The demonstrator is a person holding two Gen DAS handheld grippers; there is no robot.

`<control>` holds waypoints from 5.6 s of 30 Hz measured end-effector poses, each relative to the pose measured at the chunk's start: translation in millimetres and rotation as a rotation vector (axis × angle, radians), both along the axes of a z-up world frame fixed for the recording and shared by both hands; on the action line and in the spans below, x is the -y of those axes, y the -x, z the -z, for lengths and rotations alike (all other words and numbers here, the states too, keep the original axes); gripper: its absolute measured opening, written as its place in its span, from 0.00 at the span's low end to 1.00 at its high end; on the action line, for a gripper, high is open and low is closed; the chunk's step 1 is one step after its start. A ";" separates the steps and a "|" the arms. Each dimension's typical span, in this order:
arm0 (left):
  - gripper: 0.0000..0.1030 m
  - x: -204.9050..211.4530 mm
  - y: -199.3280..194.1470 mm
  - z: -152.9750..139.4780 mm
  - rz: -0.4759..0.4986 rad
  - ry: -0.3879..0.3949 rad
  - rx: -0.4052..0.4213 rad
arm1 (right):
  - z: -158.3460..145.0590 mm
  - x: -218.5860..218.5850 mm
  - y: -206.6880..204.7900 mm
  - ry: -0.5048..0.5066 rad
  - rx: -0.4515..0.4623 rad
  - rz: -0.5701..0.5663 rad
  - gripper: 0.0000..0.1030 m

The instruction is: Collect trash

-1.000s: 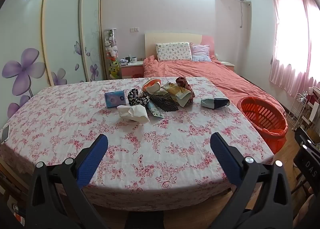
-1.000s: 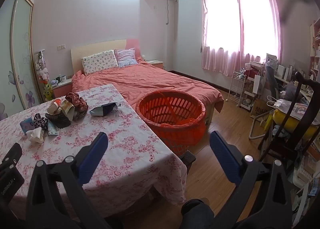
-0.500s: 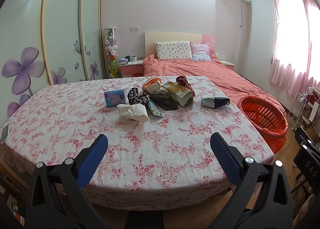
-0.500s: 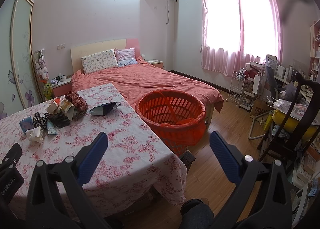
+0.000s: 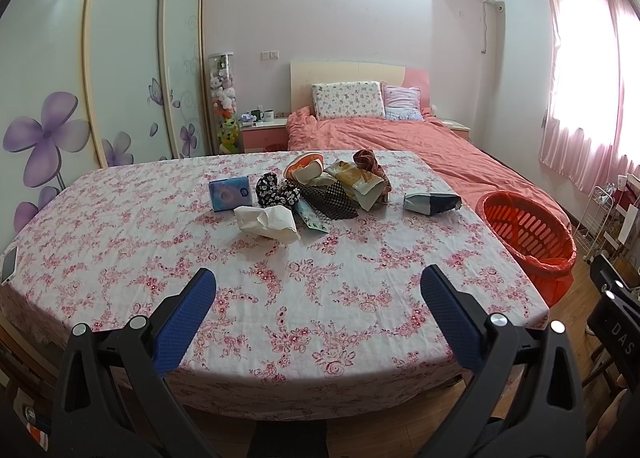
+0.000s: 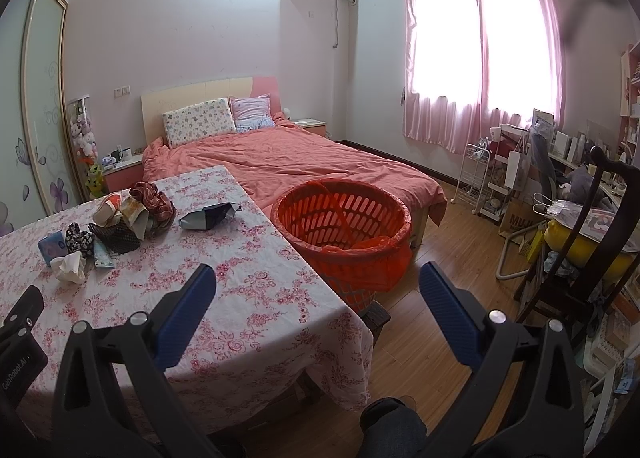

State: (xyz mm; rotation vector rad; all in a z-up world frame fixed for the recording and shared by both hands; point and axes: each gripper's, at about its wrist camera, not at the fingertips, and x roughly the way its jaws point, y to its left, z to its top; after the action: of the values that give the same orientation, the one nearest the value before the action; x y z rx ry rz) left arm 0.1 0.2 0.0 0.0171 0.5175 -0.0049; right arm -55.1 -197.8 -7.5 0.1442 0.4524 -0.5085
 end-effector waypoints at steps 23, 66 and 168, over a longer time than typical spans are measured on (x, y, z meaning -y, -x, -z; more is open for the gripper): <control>0.98 -0.8 0.6 4.5 0.001 0.001 -0.005 | 0.2 -0.2 -1.8 0.003 -0.004 0.000 0.96; 0.98 -67.3 -115.8 53.9 -0.143 0.055 -0.161 | 35.9 8.3 -112.1 -0.064 -0.103 -0.127 0.96; 0.48 154.4 -186.4 -7.4 0.508 0.126 -0.122 | -14.1 149.7 -186.6 -0.176 0.035 -0.233 0.29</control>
State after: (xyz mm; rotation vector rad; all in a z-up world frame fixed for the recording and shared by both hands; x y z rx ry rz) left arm 186.5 -154.3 7.4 0.0251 0.6227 -0.5381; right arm 131.4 -347.5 6.6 0.2663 0.4724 -0.2371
